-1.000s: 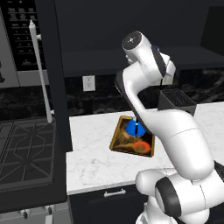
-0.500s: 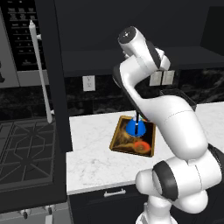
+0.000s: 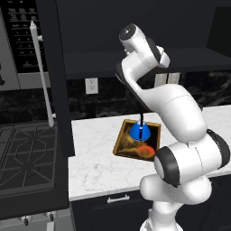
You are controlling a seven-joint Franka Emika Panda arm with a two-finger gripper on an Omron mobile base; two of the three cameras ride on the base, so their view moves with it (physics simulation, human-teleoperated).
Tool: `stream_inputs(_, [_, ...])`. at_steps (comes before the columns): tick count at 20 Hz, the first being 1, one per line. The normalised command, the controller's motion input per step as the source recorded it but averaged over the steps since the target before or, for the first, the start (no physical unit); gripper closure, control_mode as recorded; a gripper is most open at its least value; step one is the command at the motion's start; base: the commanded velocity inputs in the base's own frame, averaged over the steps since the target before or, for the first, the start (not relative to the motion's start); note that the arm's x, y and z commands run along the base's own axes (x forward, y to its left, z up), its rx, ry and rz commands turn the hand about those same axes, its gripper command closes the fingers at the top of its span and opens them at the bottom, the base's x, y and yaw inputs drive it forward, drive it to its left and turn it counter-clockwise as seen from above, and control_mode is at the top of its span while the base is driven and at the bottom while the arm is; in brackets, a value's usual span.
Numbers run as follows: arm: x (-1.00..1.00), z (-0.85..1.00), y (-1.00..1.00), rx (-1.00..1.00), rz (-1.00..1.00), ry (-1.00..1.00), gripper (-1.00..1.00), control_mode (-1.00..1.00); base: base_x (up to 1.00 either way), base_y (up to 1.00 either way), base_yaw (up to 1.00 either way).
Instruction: Pick the kettle from the counter and place it on the tray. Then pick the mug from the cabinet and place it on the tray. Then close the cabinet doors.
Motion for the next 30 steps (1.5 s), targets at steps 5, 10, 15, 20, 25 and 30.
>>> stream_inputs(5, [0.39, 0.0, -0.02, 0.0, 0.0, 0.0, -1.0, -1.0, 0.0, 0.0, 0.0])
stream_inputs(10, [0.19, 0.02, -0.03, 0.0, 0.0, 0.0, -1.0, -1.0, 0.0, 0.0, 0.0])
stream_inputs(15, [0.2, 0.0, -0.08, 0.0, 0.0, 0.0, -1.0, -1.0, 0.0, 0.0, 0.0])
stream_inputs(20, [0.25, 0.0, -0.13, 0.0, 0.0, 0.0, -1.0, -1.0, 0.0, 0.0, 0.0])
stream_inputs(25, [0.27, 0.0, -0.02, 0.0, 0.0, 0.0, -1.0, -1.0, 0.0, 0.0, 0.0])
stream_inputs(30, [0.26, 0.0, 0.0, 0.0, 0.0, 0.0, -1.0, -1.0, 0.0, 0.0, 0.0])
